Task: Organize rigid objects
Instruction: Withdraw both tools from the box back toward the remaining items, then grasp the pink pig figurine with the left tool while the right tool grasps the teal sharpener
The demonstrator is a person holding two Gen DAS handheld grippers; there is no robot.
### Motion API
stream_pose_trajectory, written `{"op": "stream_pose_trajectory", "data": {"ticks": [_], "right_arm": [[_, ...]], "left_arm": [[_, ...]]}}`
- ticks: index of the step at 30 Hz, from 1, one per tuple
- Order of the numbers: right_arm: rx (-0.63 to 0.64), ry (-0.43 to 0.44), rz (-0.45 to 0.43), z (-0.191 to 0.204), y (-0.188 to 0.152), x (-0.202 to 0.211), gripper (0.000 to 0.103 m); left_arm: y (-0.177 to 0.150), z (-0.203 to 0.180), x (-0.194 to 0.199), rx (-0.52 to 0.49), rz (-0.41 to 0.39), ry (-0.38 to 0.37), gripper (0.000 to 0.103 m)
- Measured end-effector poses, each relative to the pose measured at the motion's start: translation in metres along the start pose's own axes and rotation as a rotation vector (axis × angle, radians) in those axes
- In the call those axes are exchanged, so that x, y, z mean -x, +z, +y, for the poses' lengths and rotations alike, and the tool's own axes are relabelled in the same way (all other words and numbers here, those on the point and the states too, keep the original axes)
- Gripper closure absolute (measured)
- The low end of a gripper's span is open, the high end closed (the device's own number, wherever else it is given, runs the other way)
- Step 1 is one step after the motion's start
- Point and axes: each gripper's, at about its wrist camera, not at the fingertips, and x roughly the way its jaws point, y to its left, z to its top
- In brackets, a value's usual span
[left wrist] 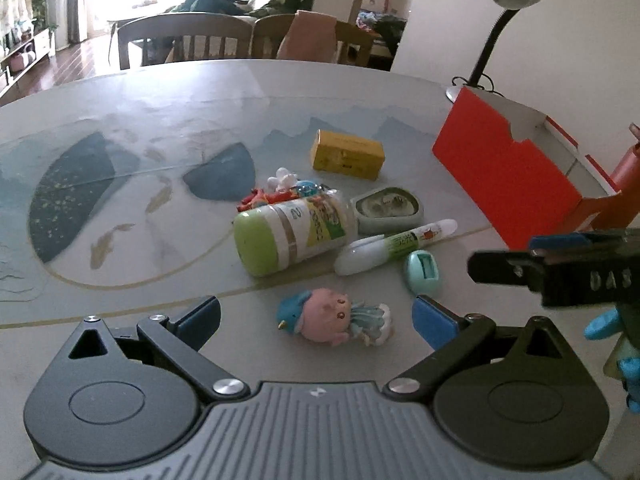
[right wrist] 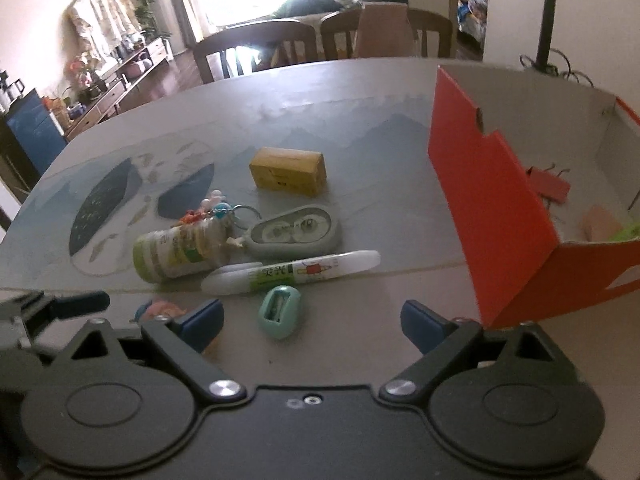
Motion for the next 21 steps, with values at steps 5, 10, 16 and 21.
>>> {"op": "stream_pose_trajectory", "data": {"ticks": [5, 10, 16, 21], "right_arm": [[0.004, -0.027, 0.035, 0.011, 0.004, -0.018, 0.012], [0.003, -0.058, 0.073, 0.020, 0.001, -0.036, 0.018], [0.023, -0.068, 0.089, 0.030, -0.001, -0.044, 0.028], [0.024, -0.076, 0.095, 0.032, -0.001, -0.046, 0.039]], "left_arm": [[-0.008, -0.004, -0.012, -0.064, -0.010, 0.012, 0.001], [-0.016, -0.011, -0.020, -0.103, -0.023, 0.027, 0.001], [-0.020, -0.012, -0.025, -0.109, -0.049, 0.034, 0.001], [-0.021, -0.015, -0.028, -0.128, -0.060, 0.043, 0.001]]}}
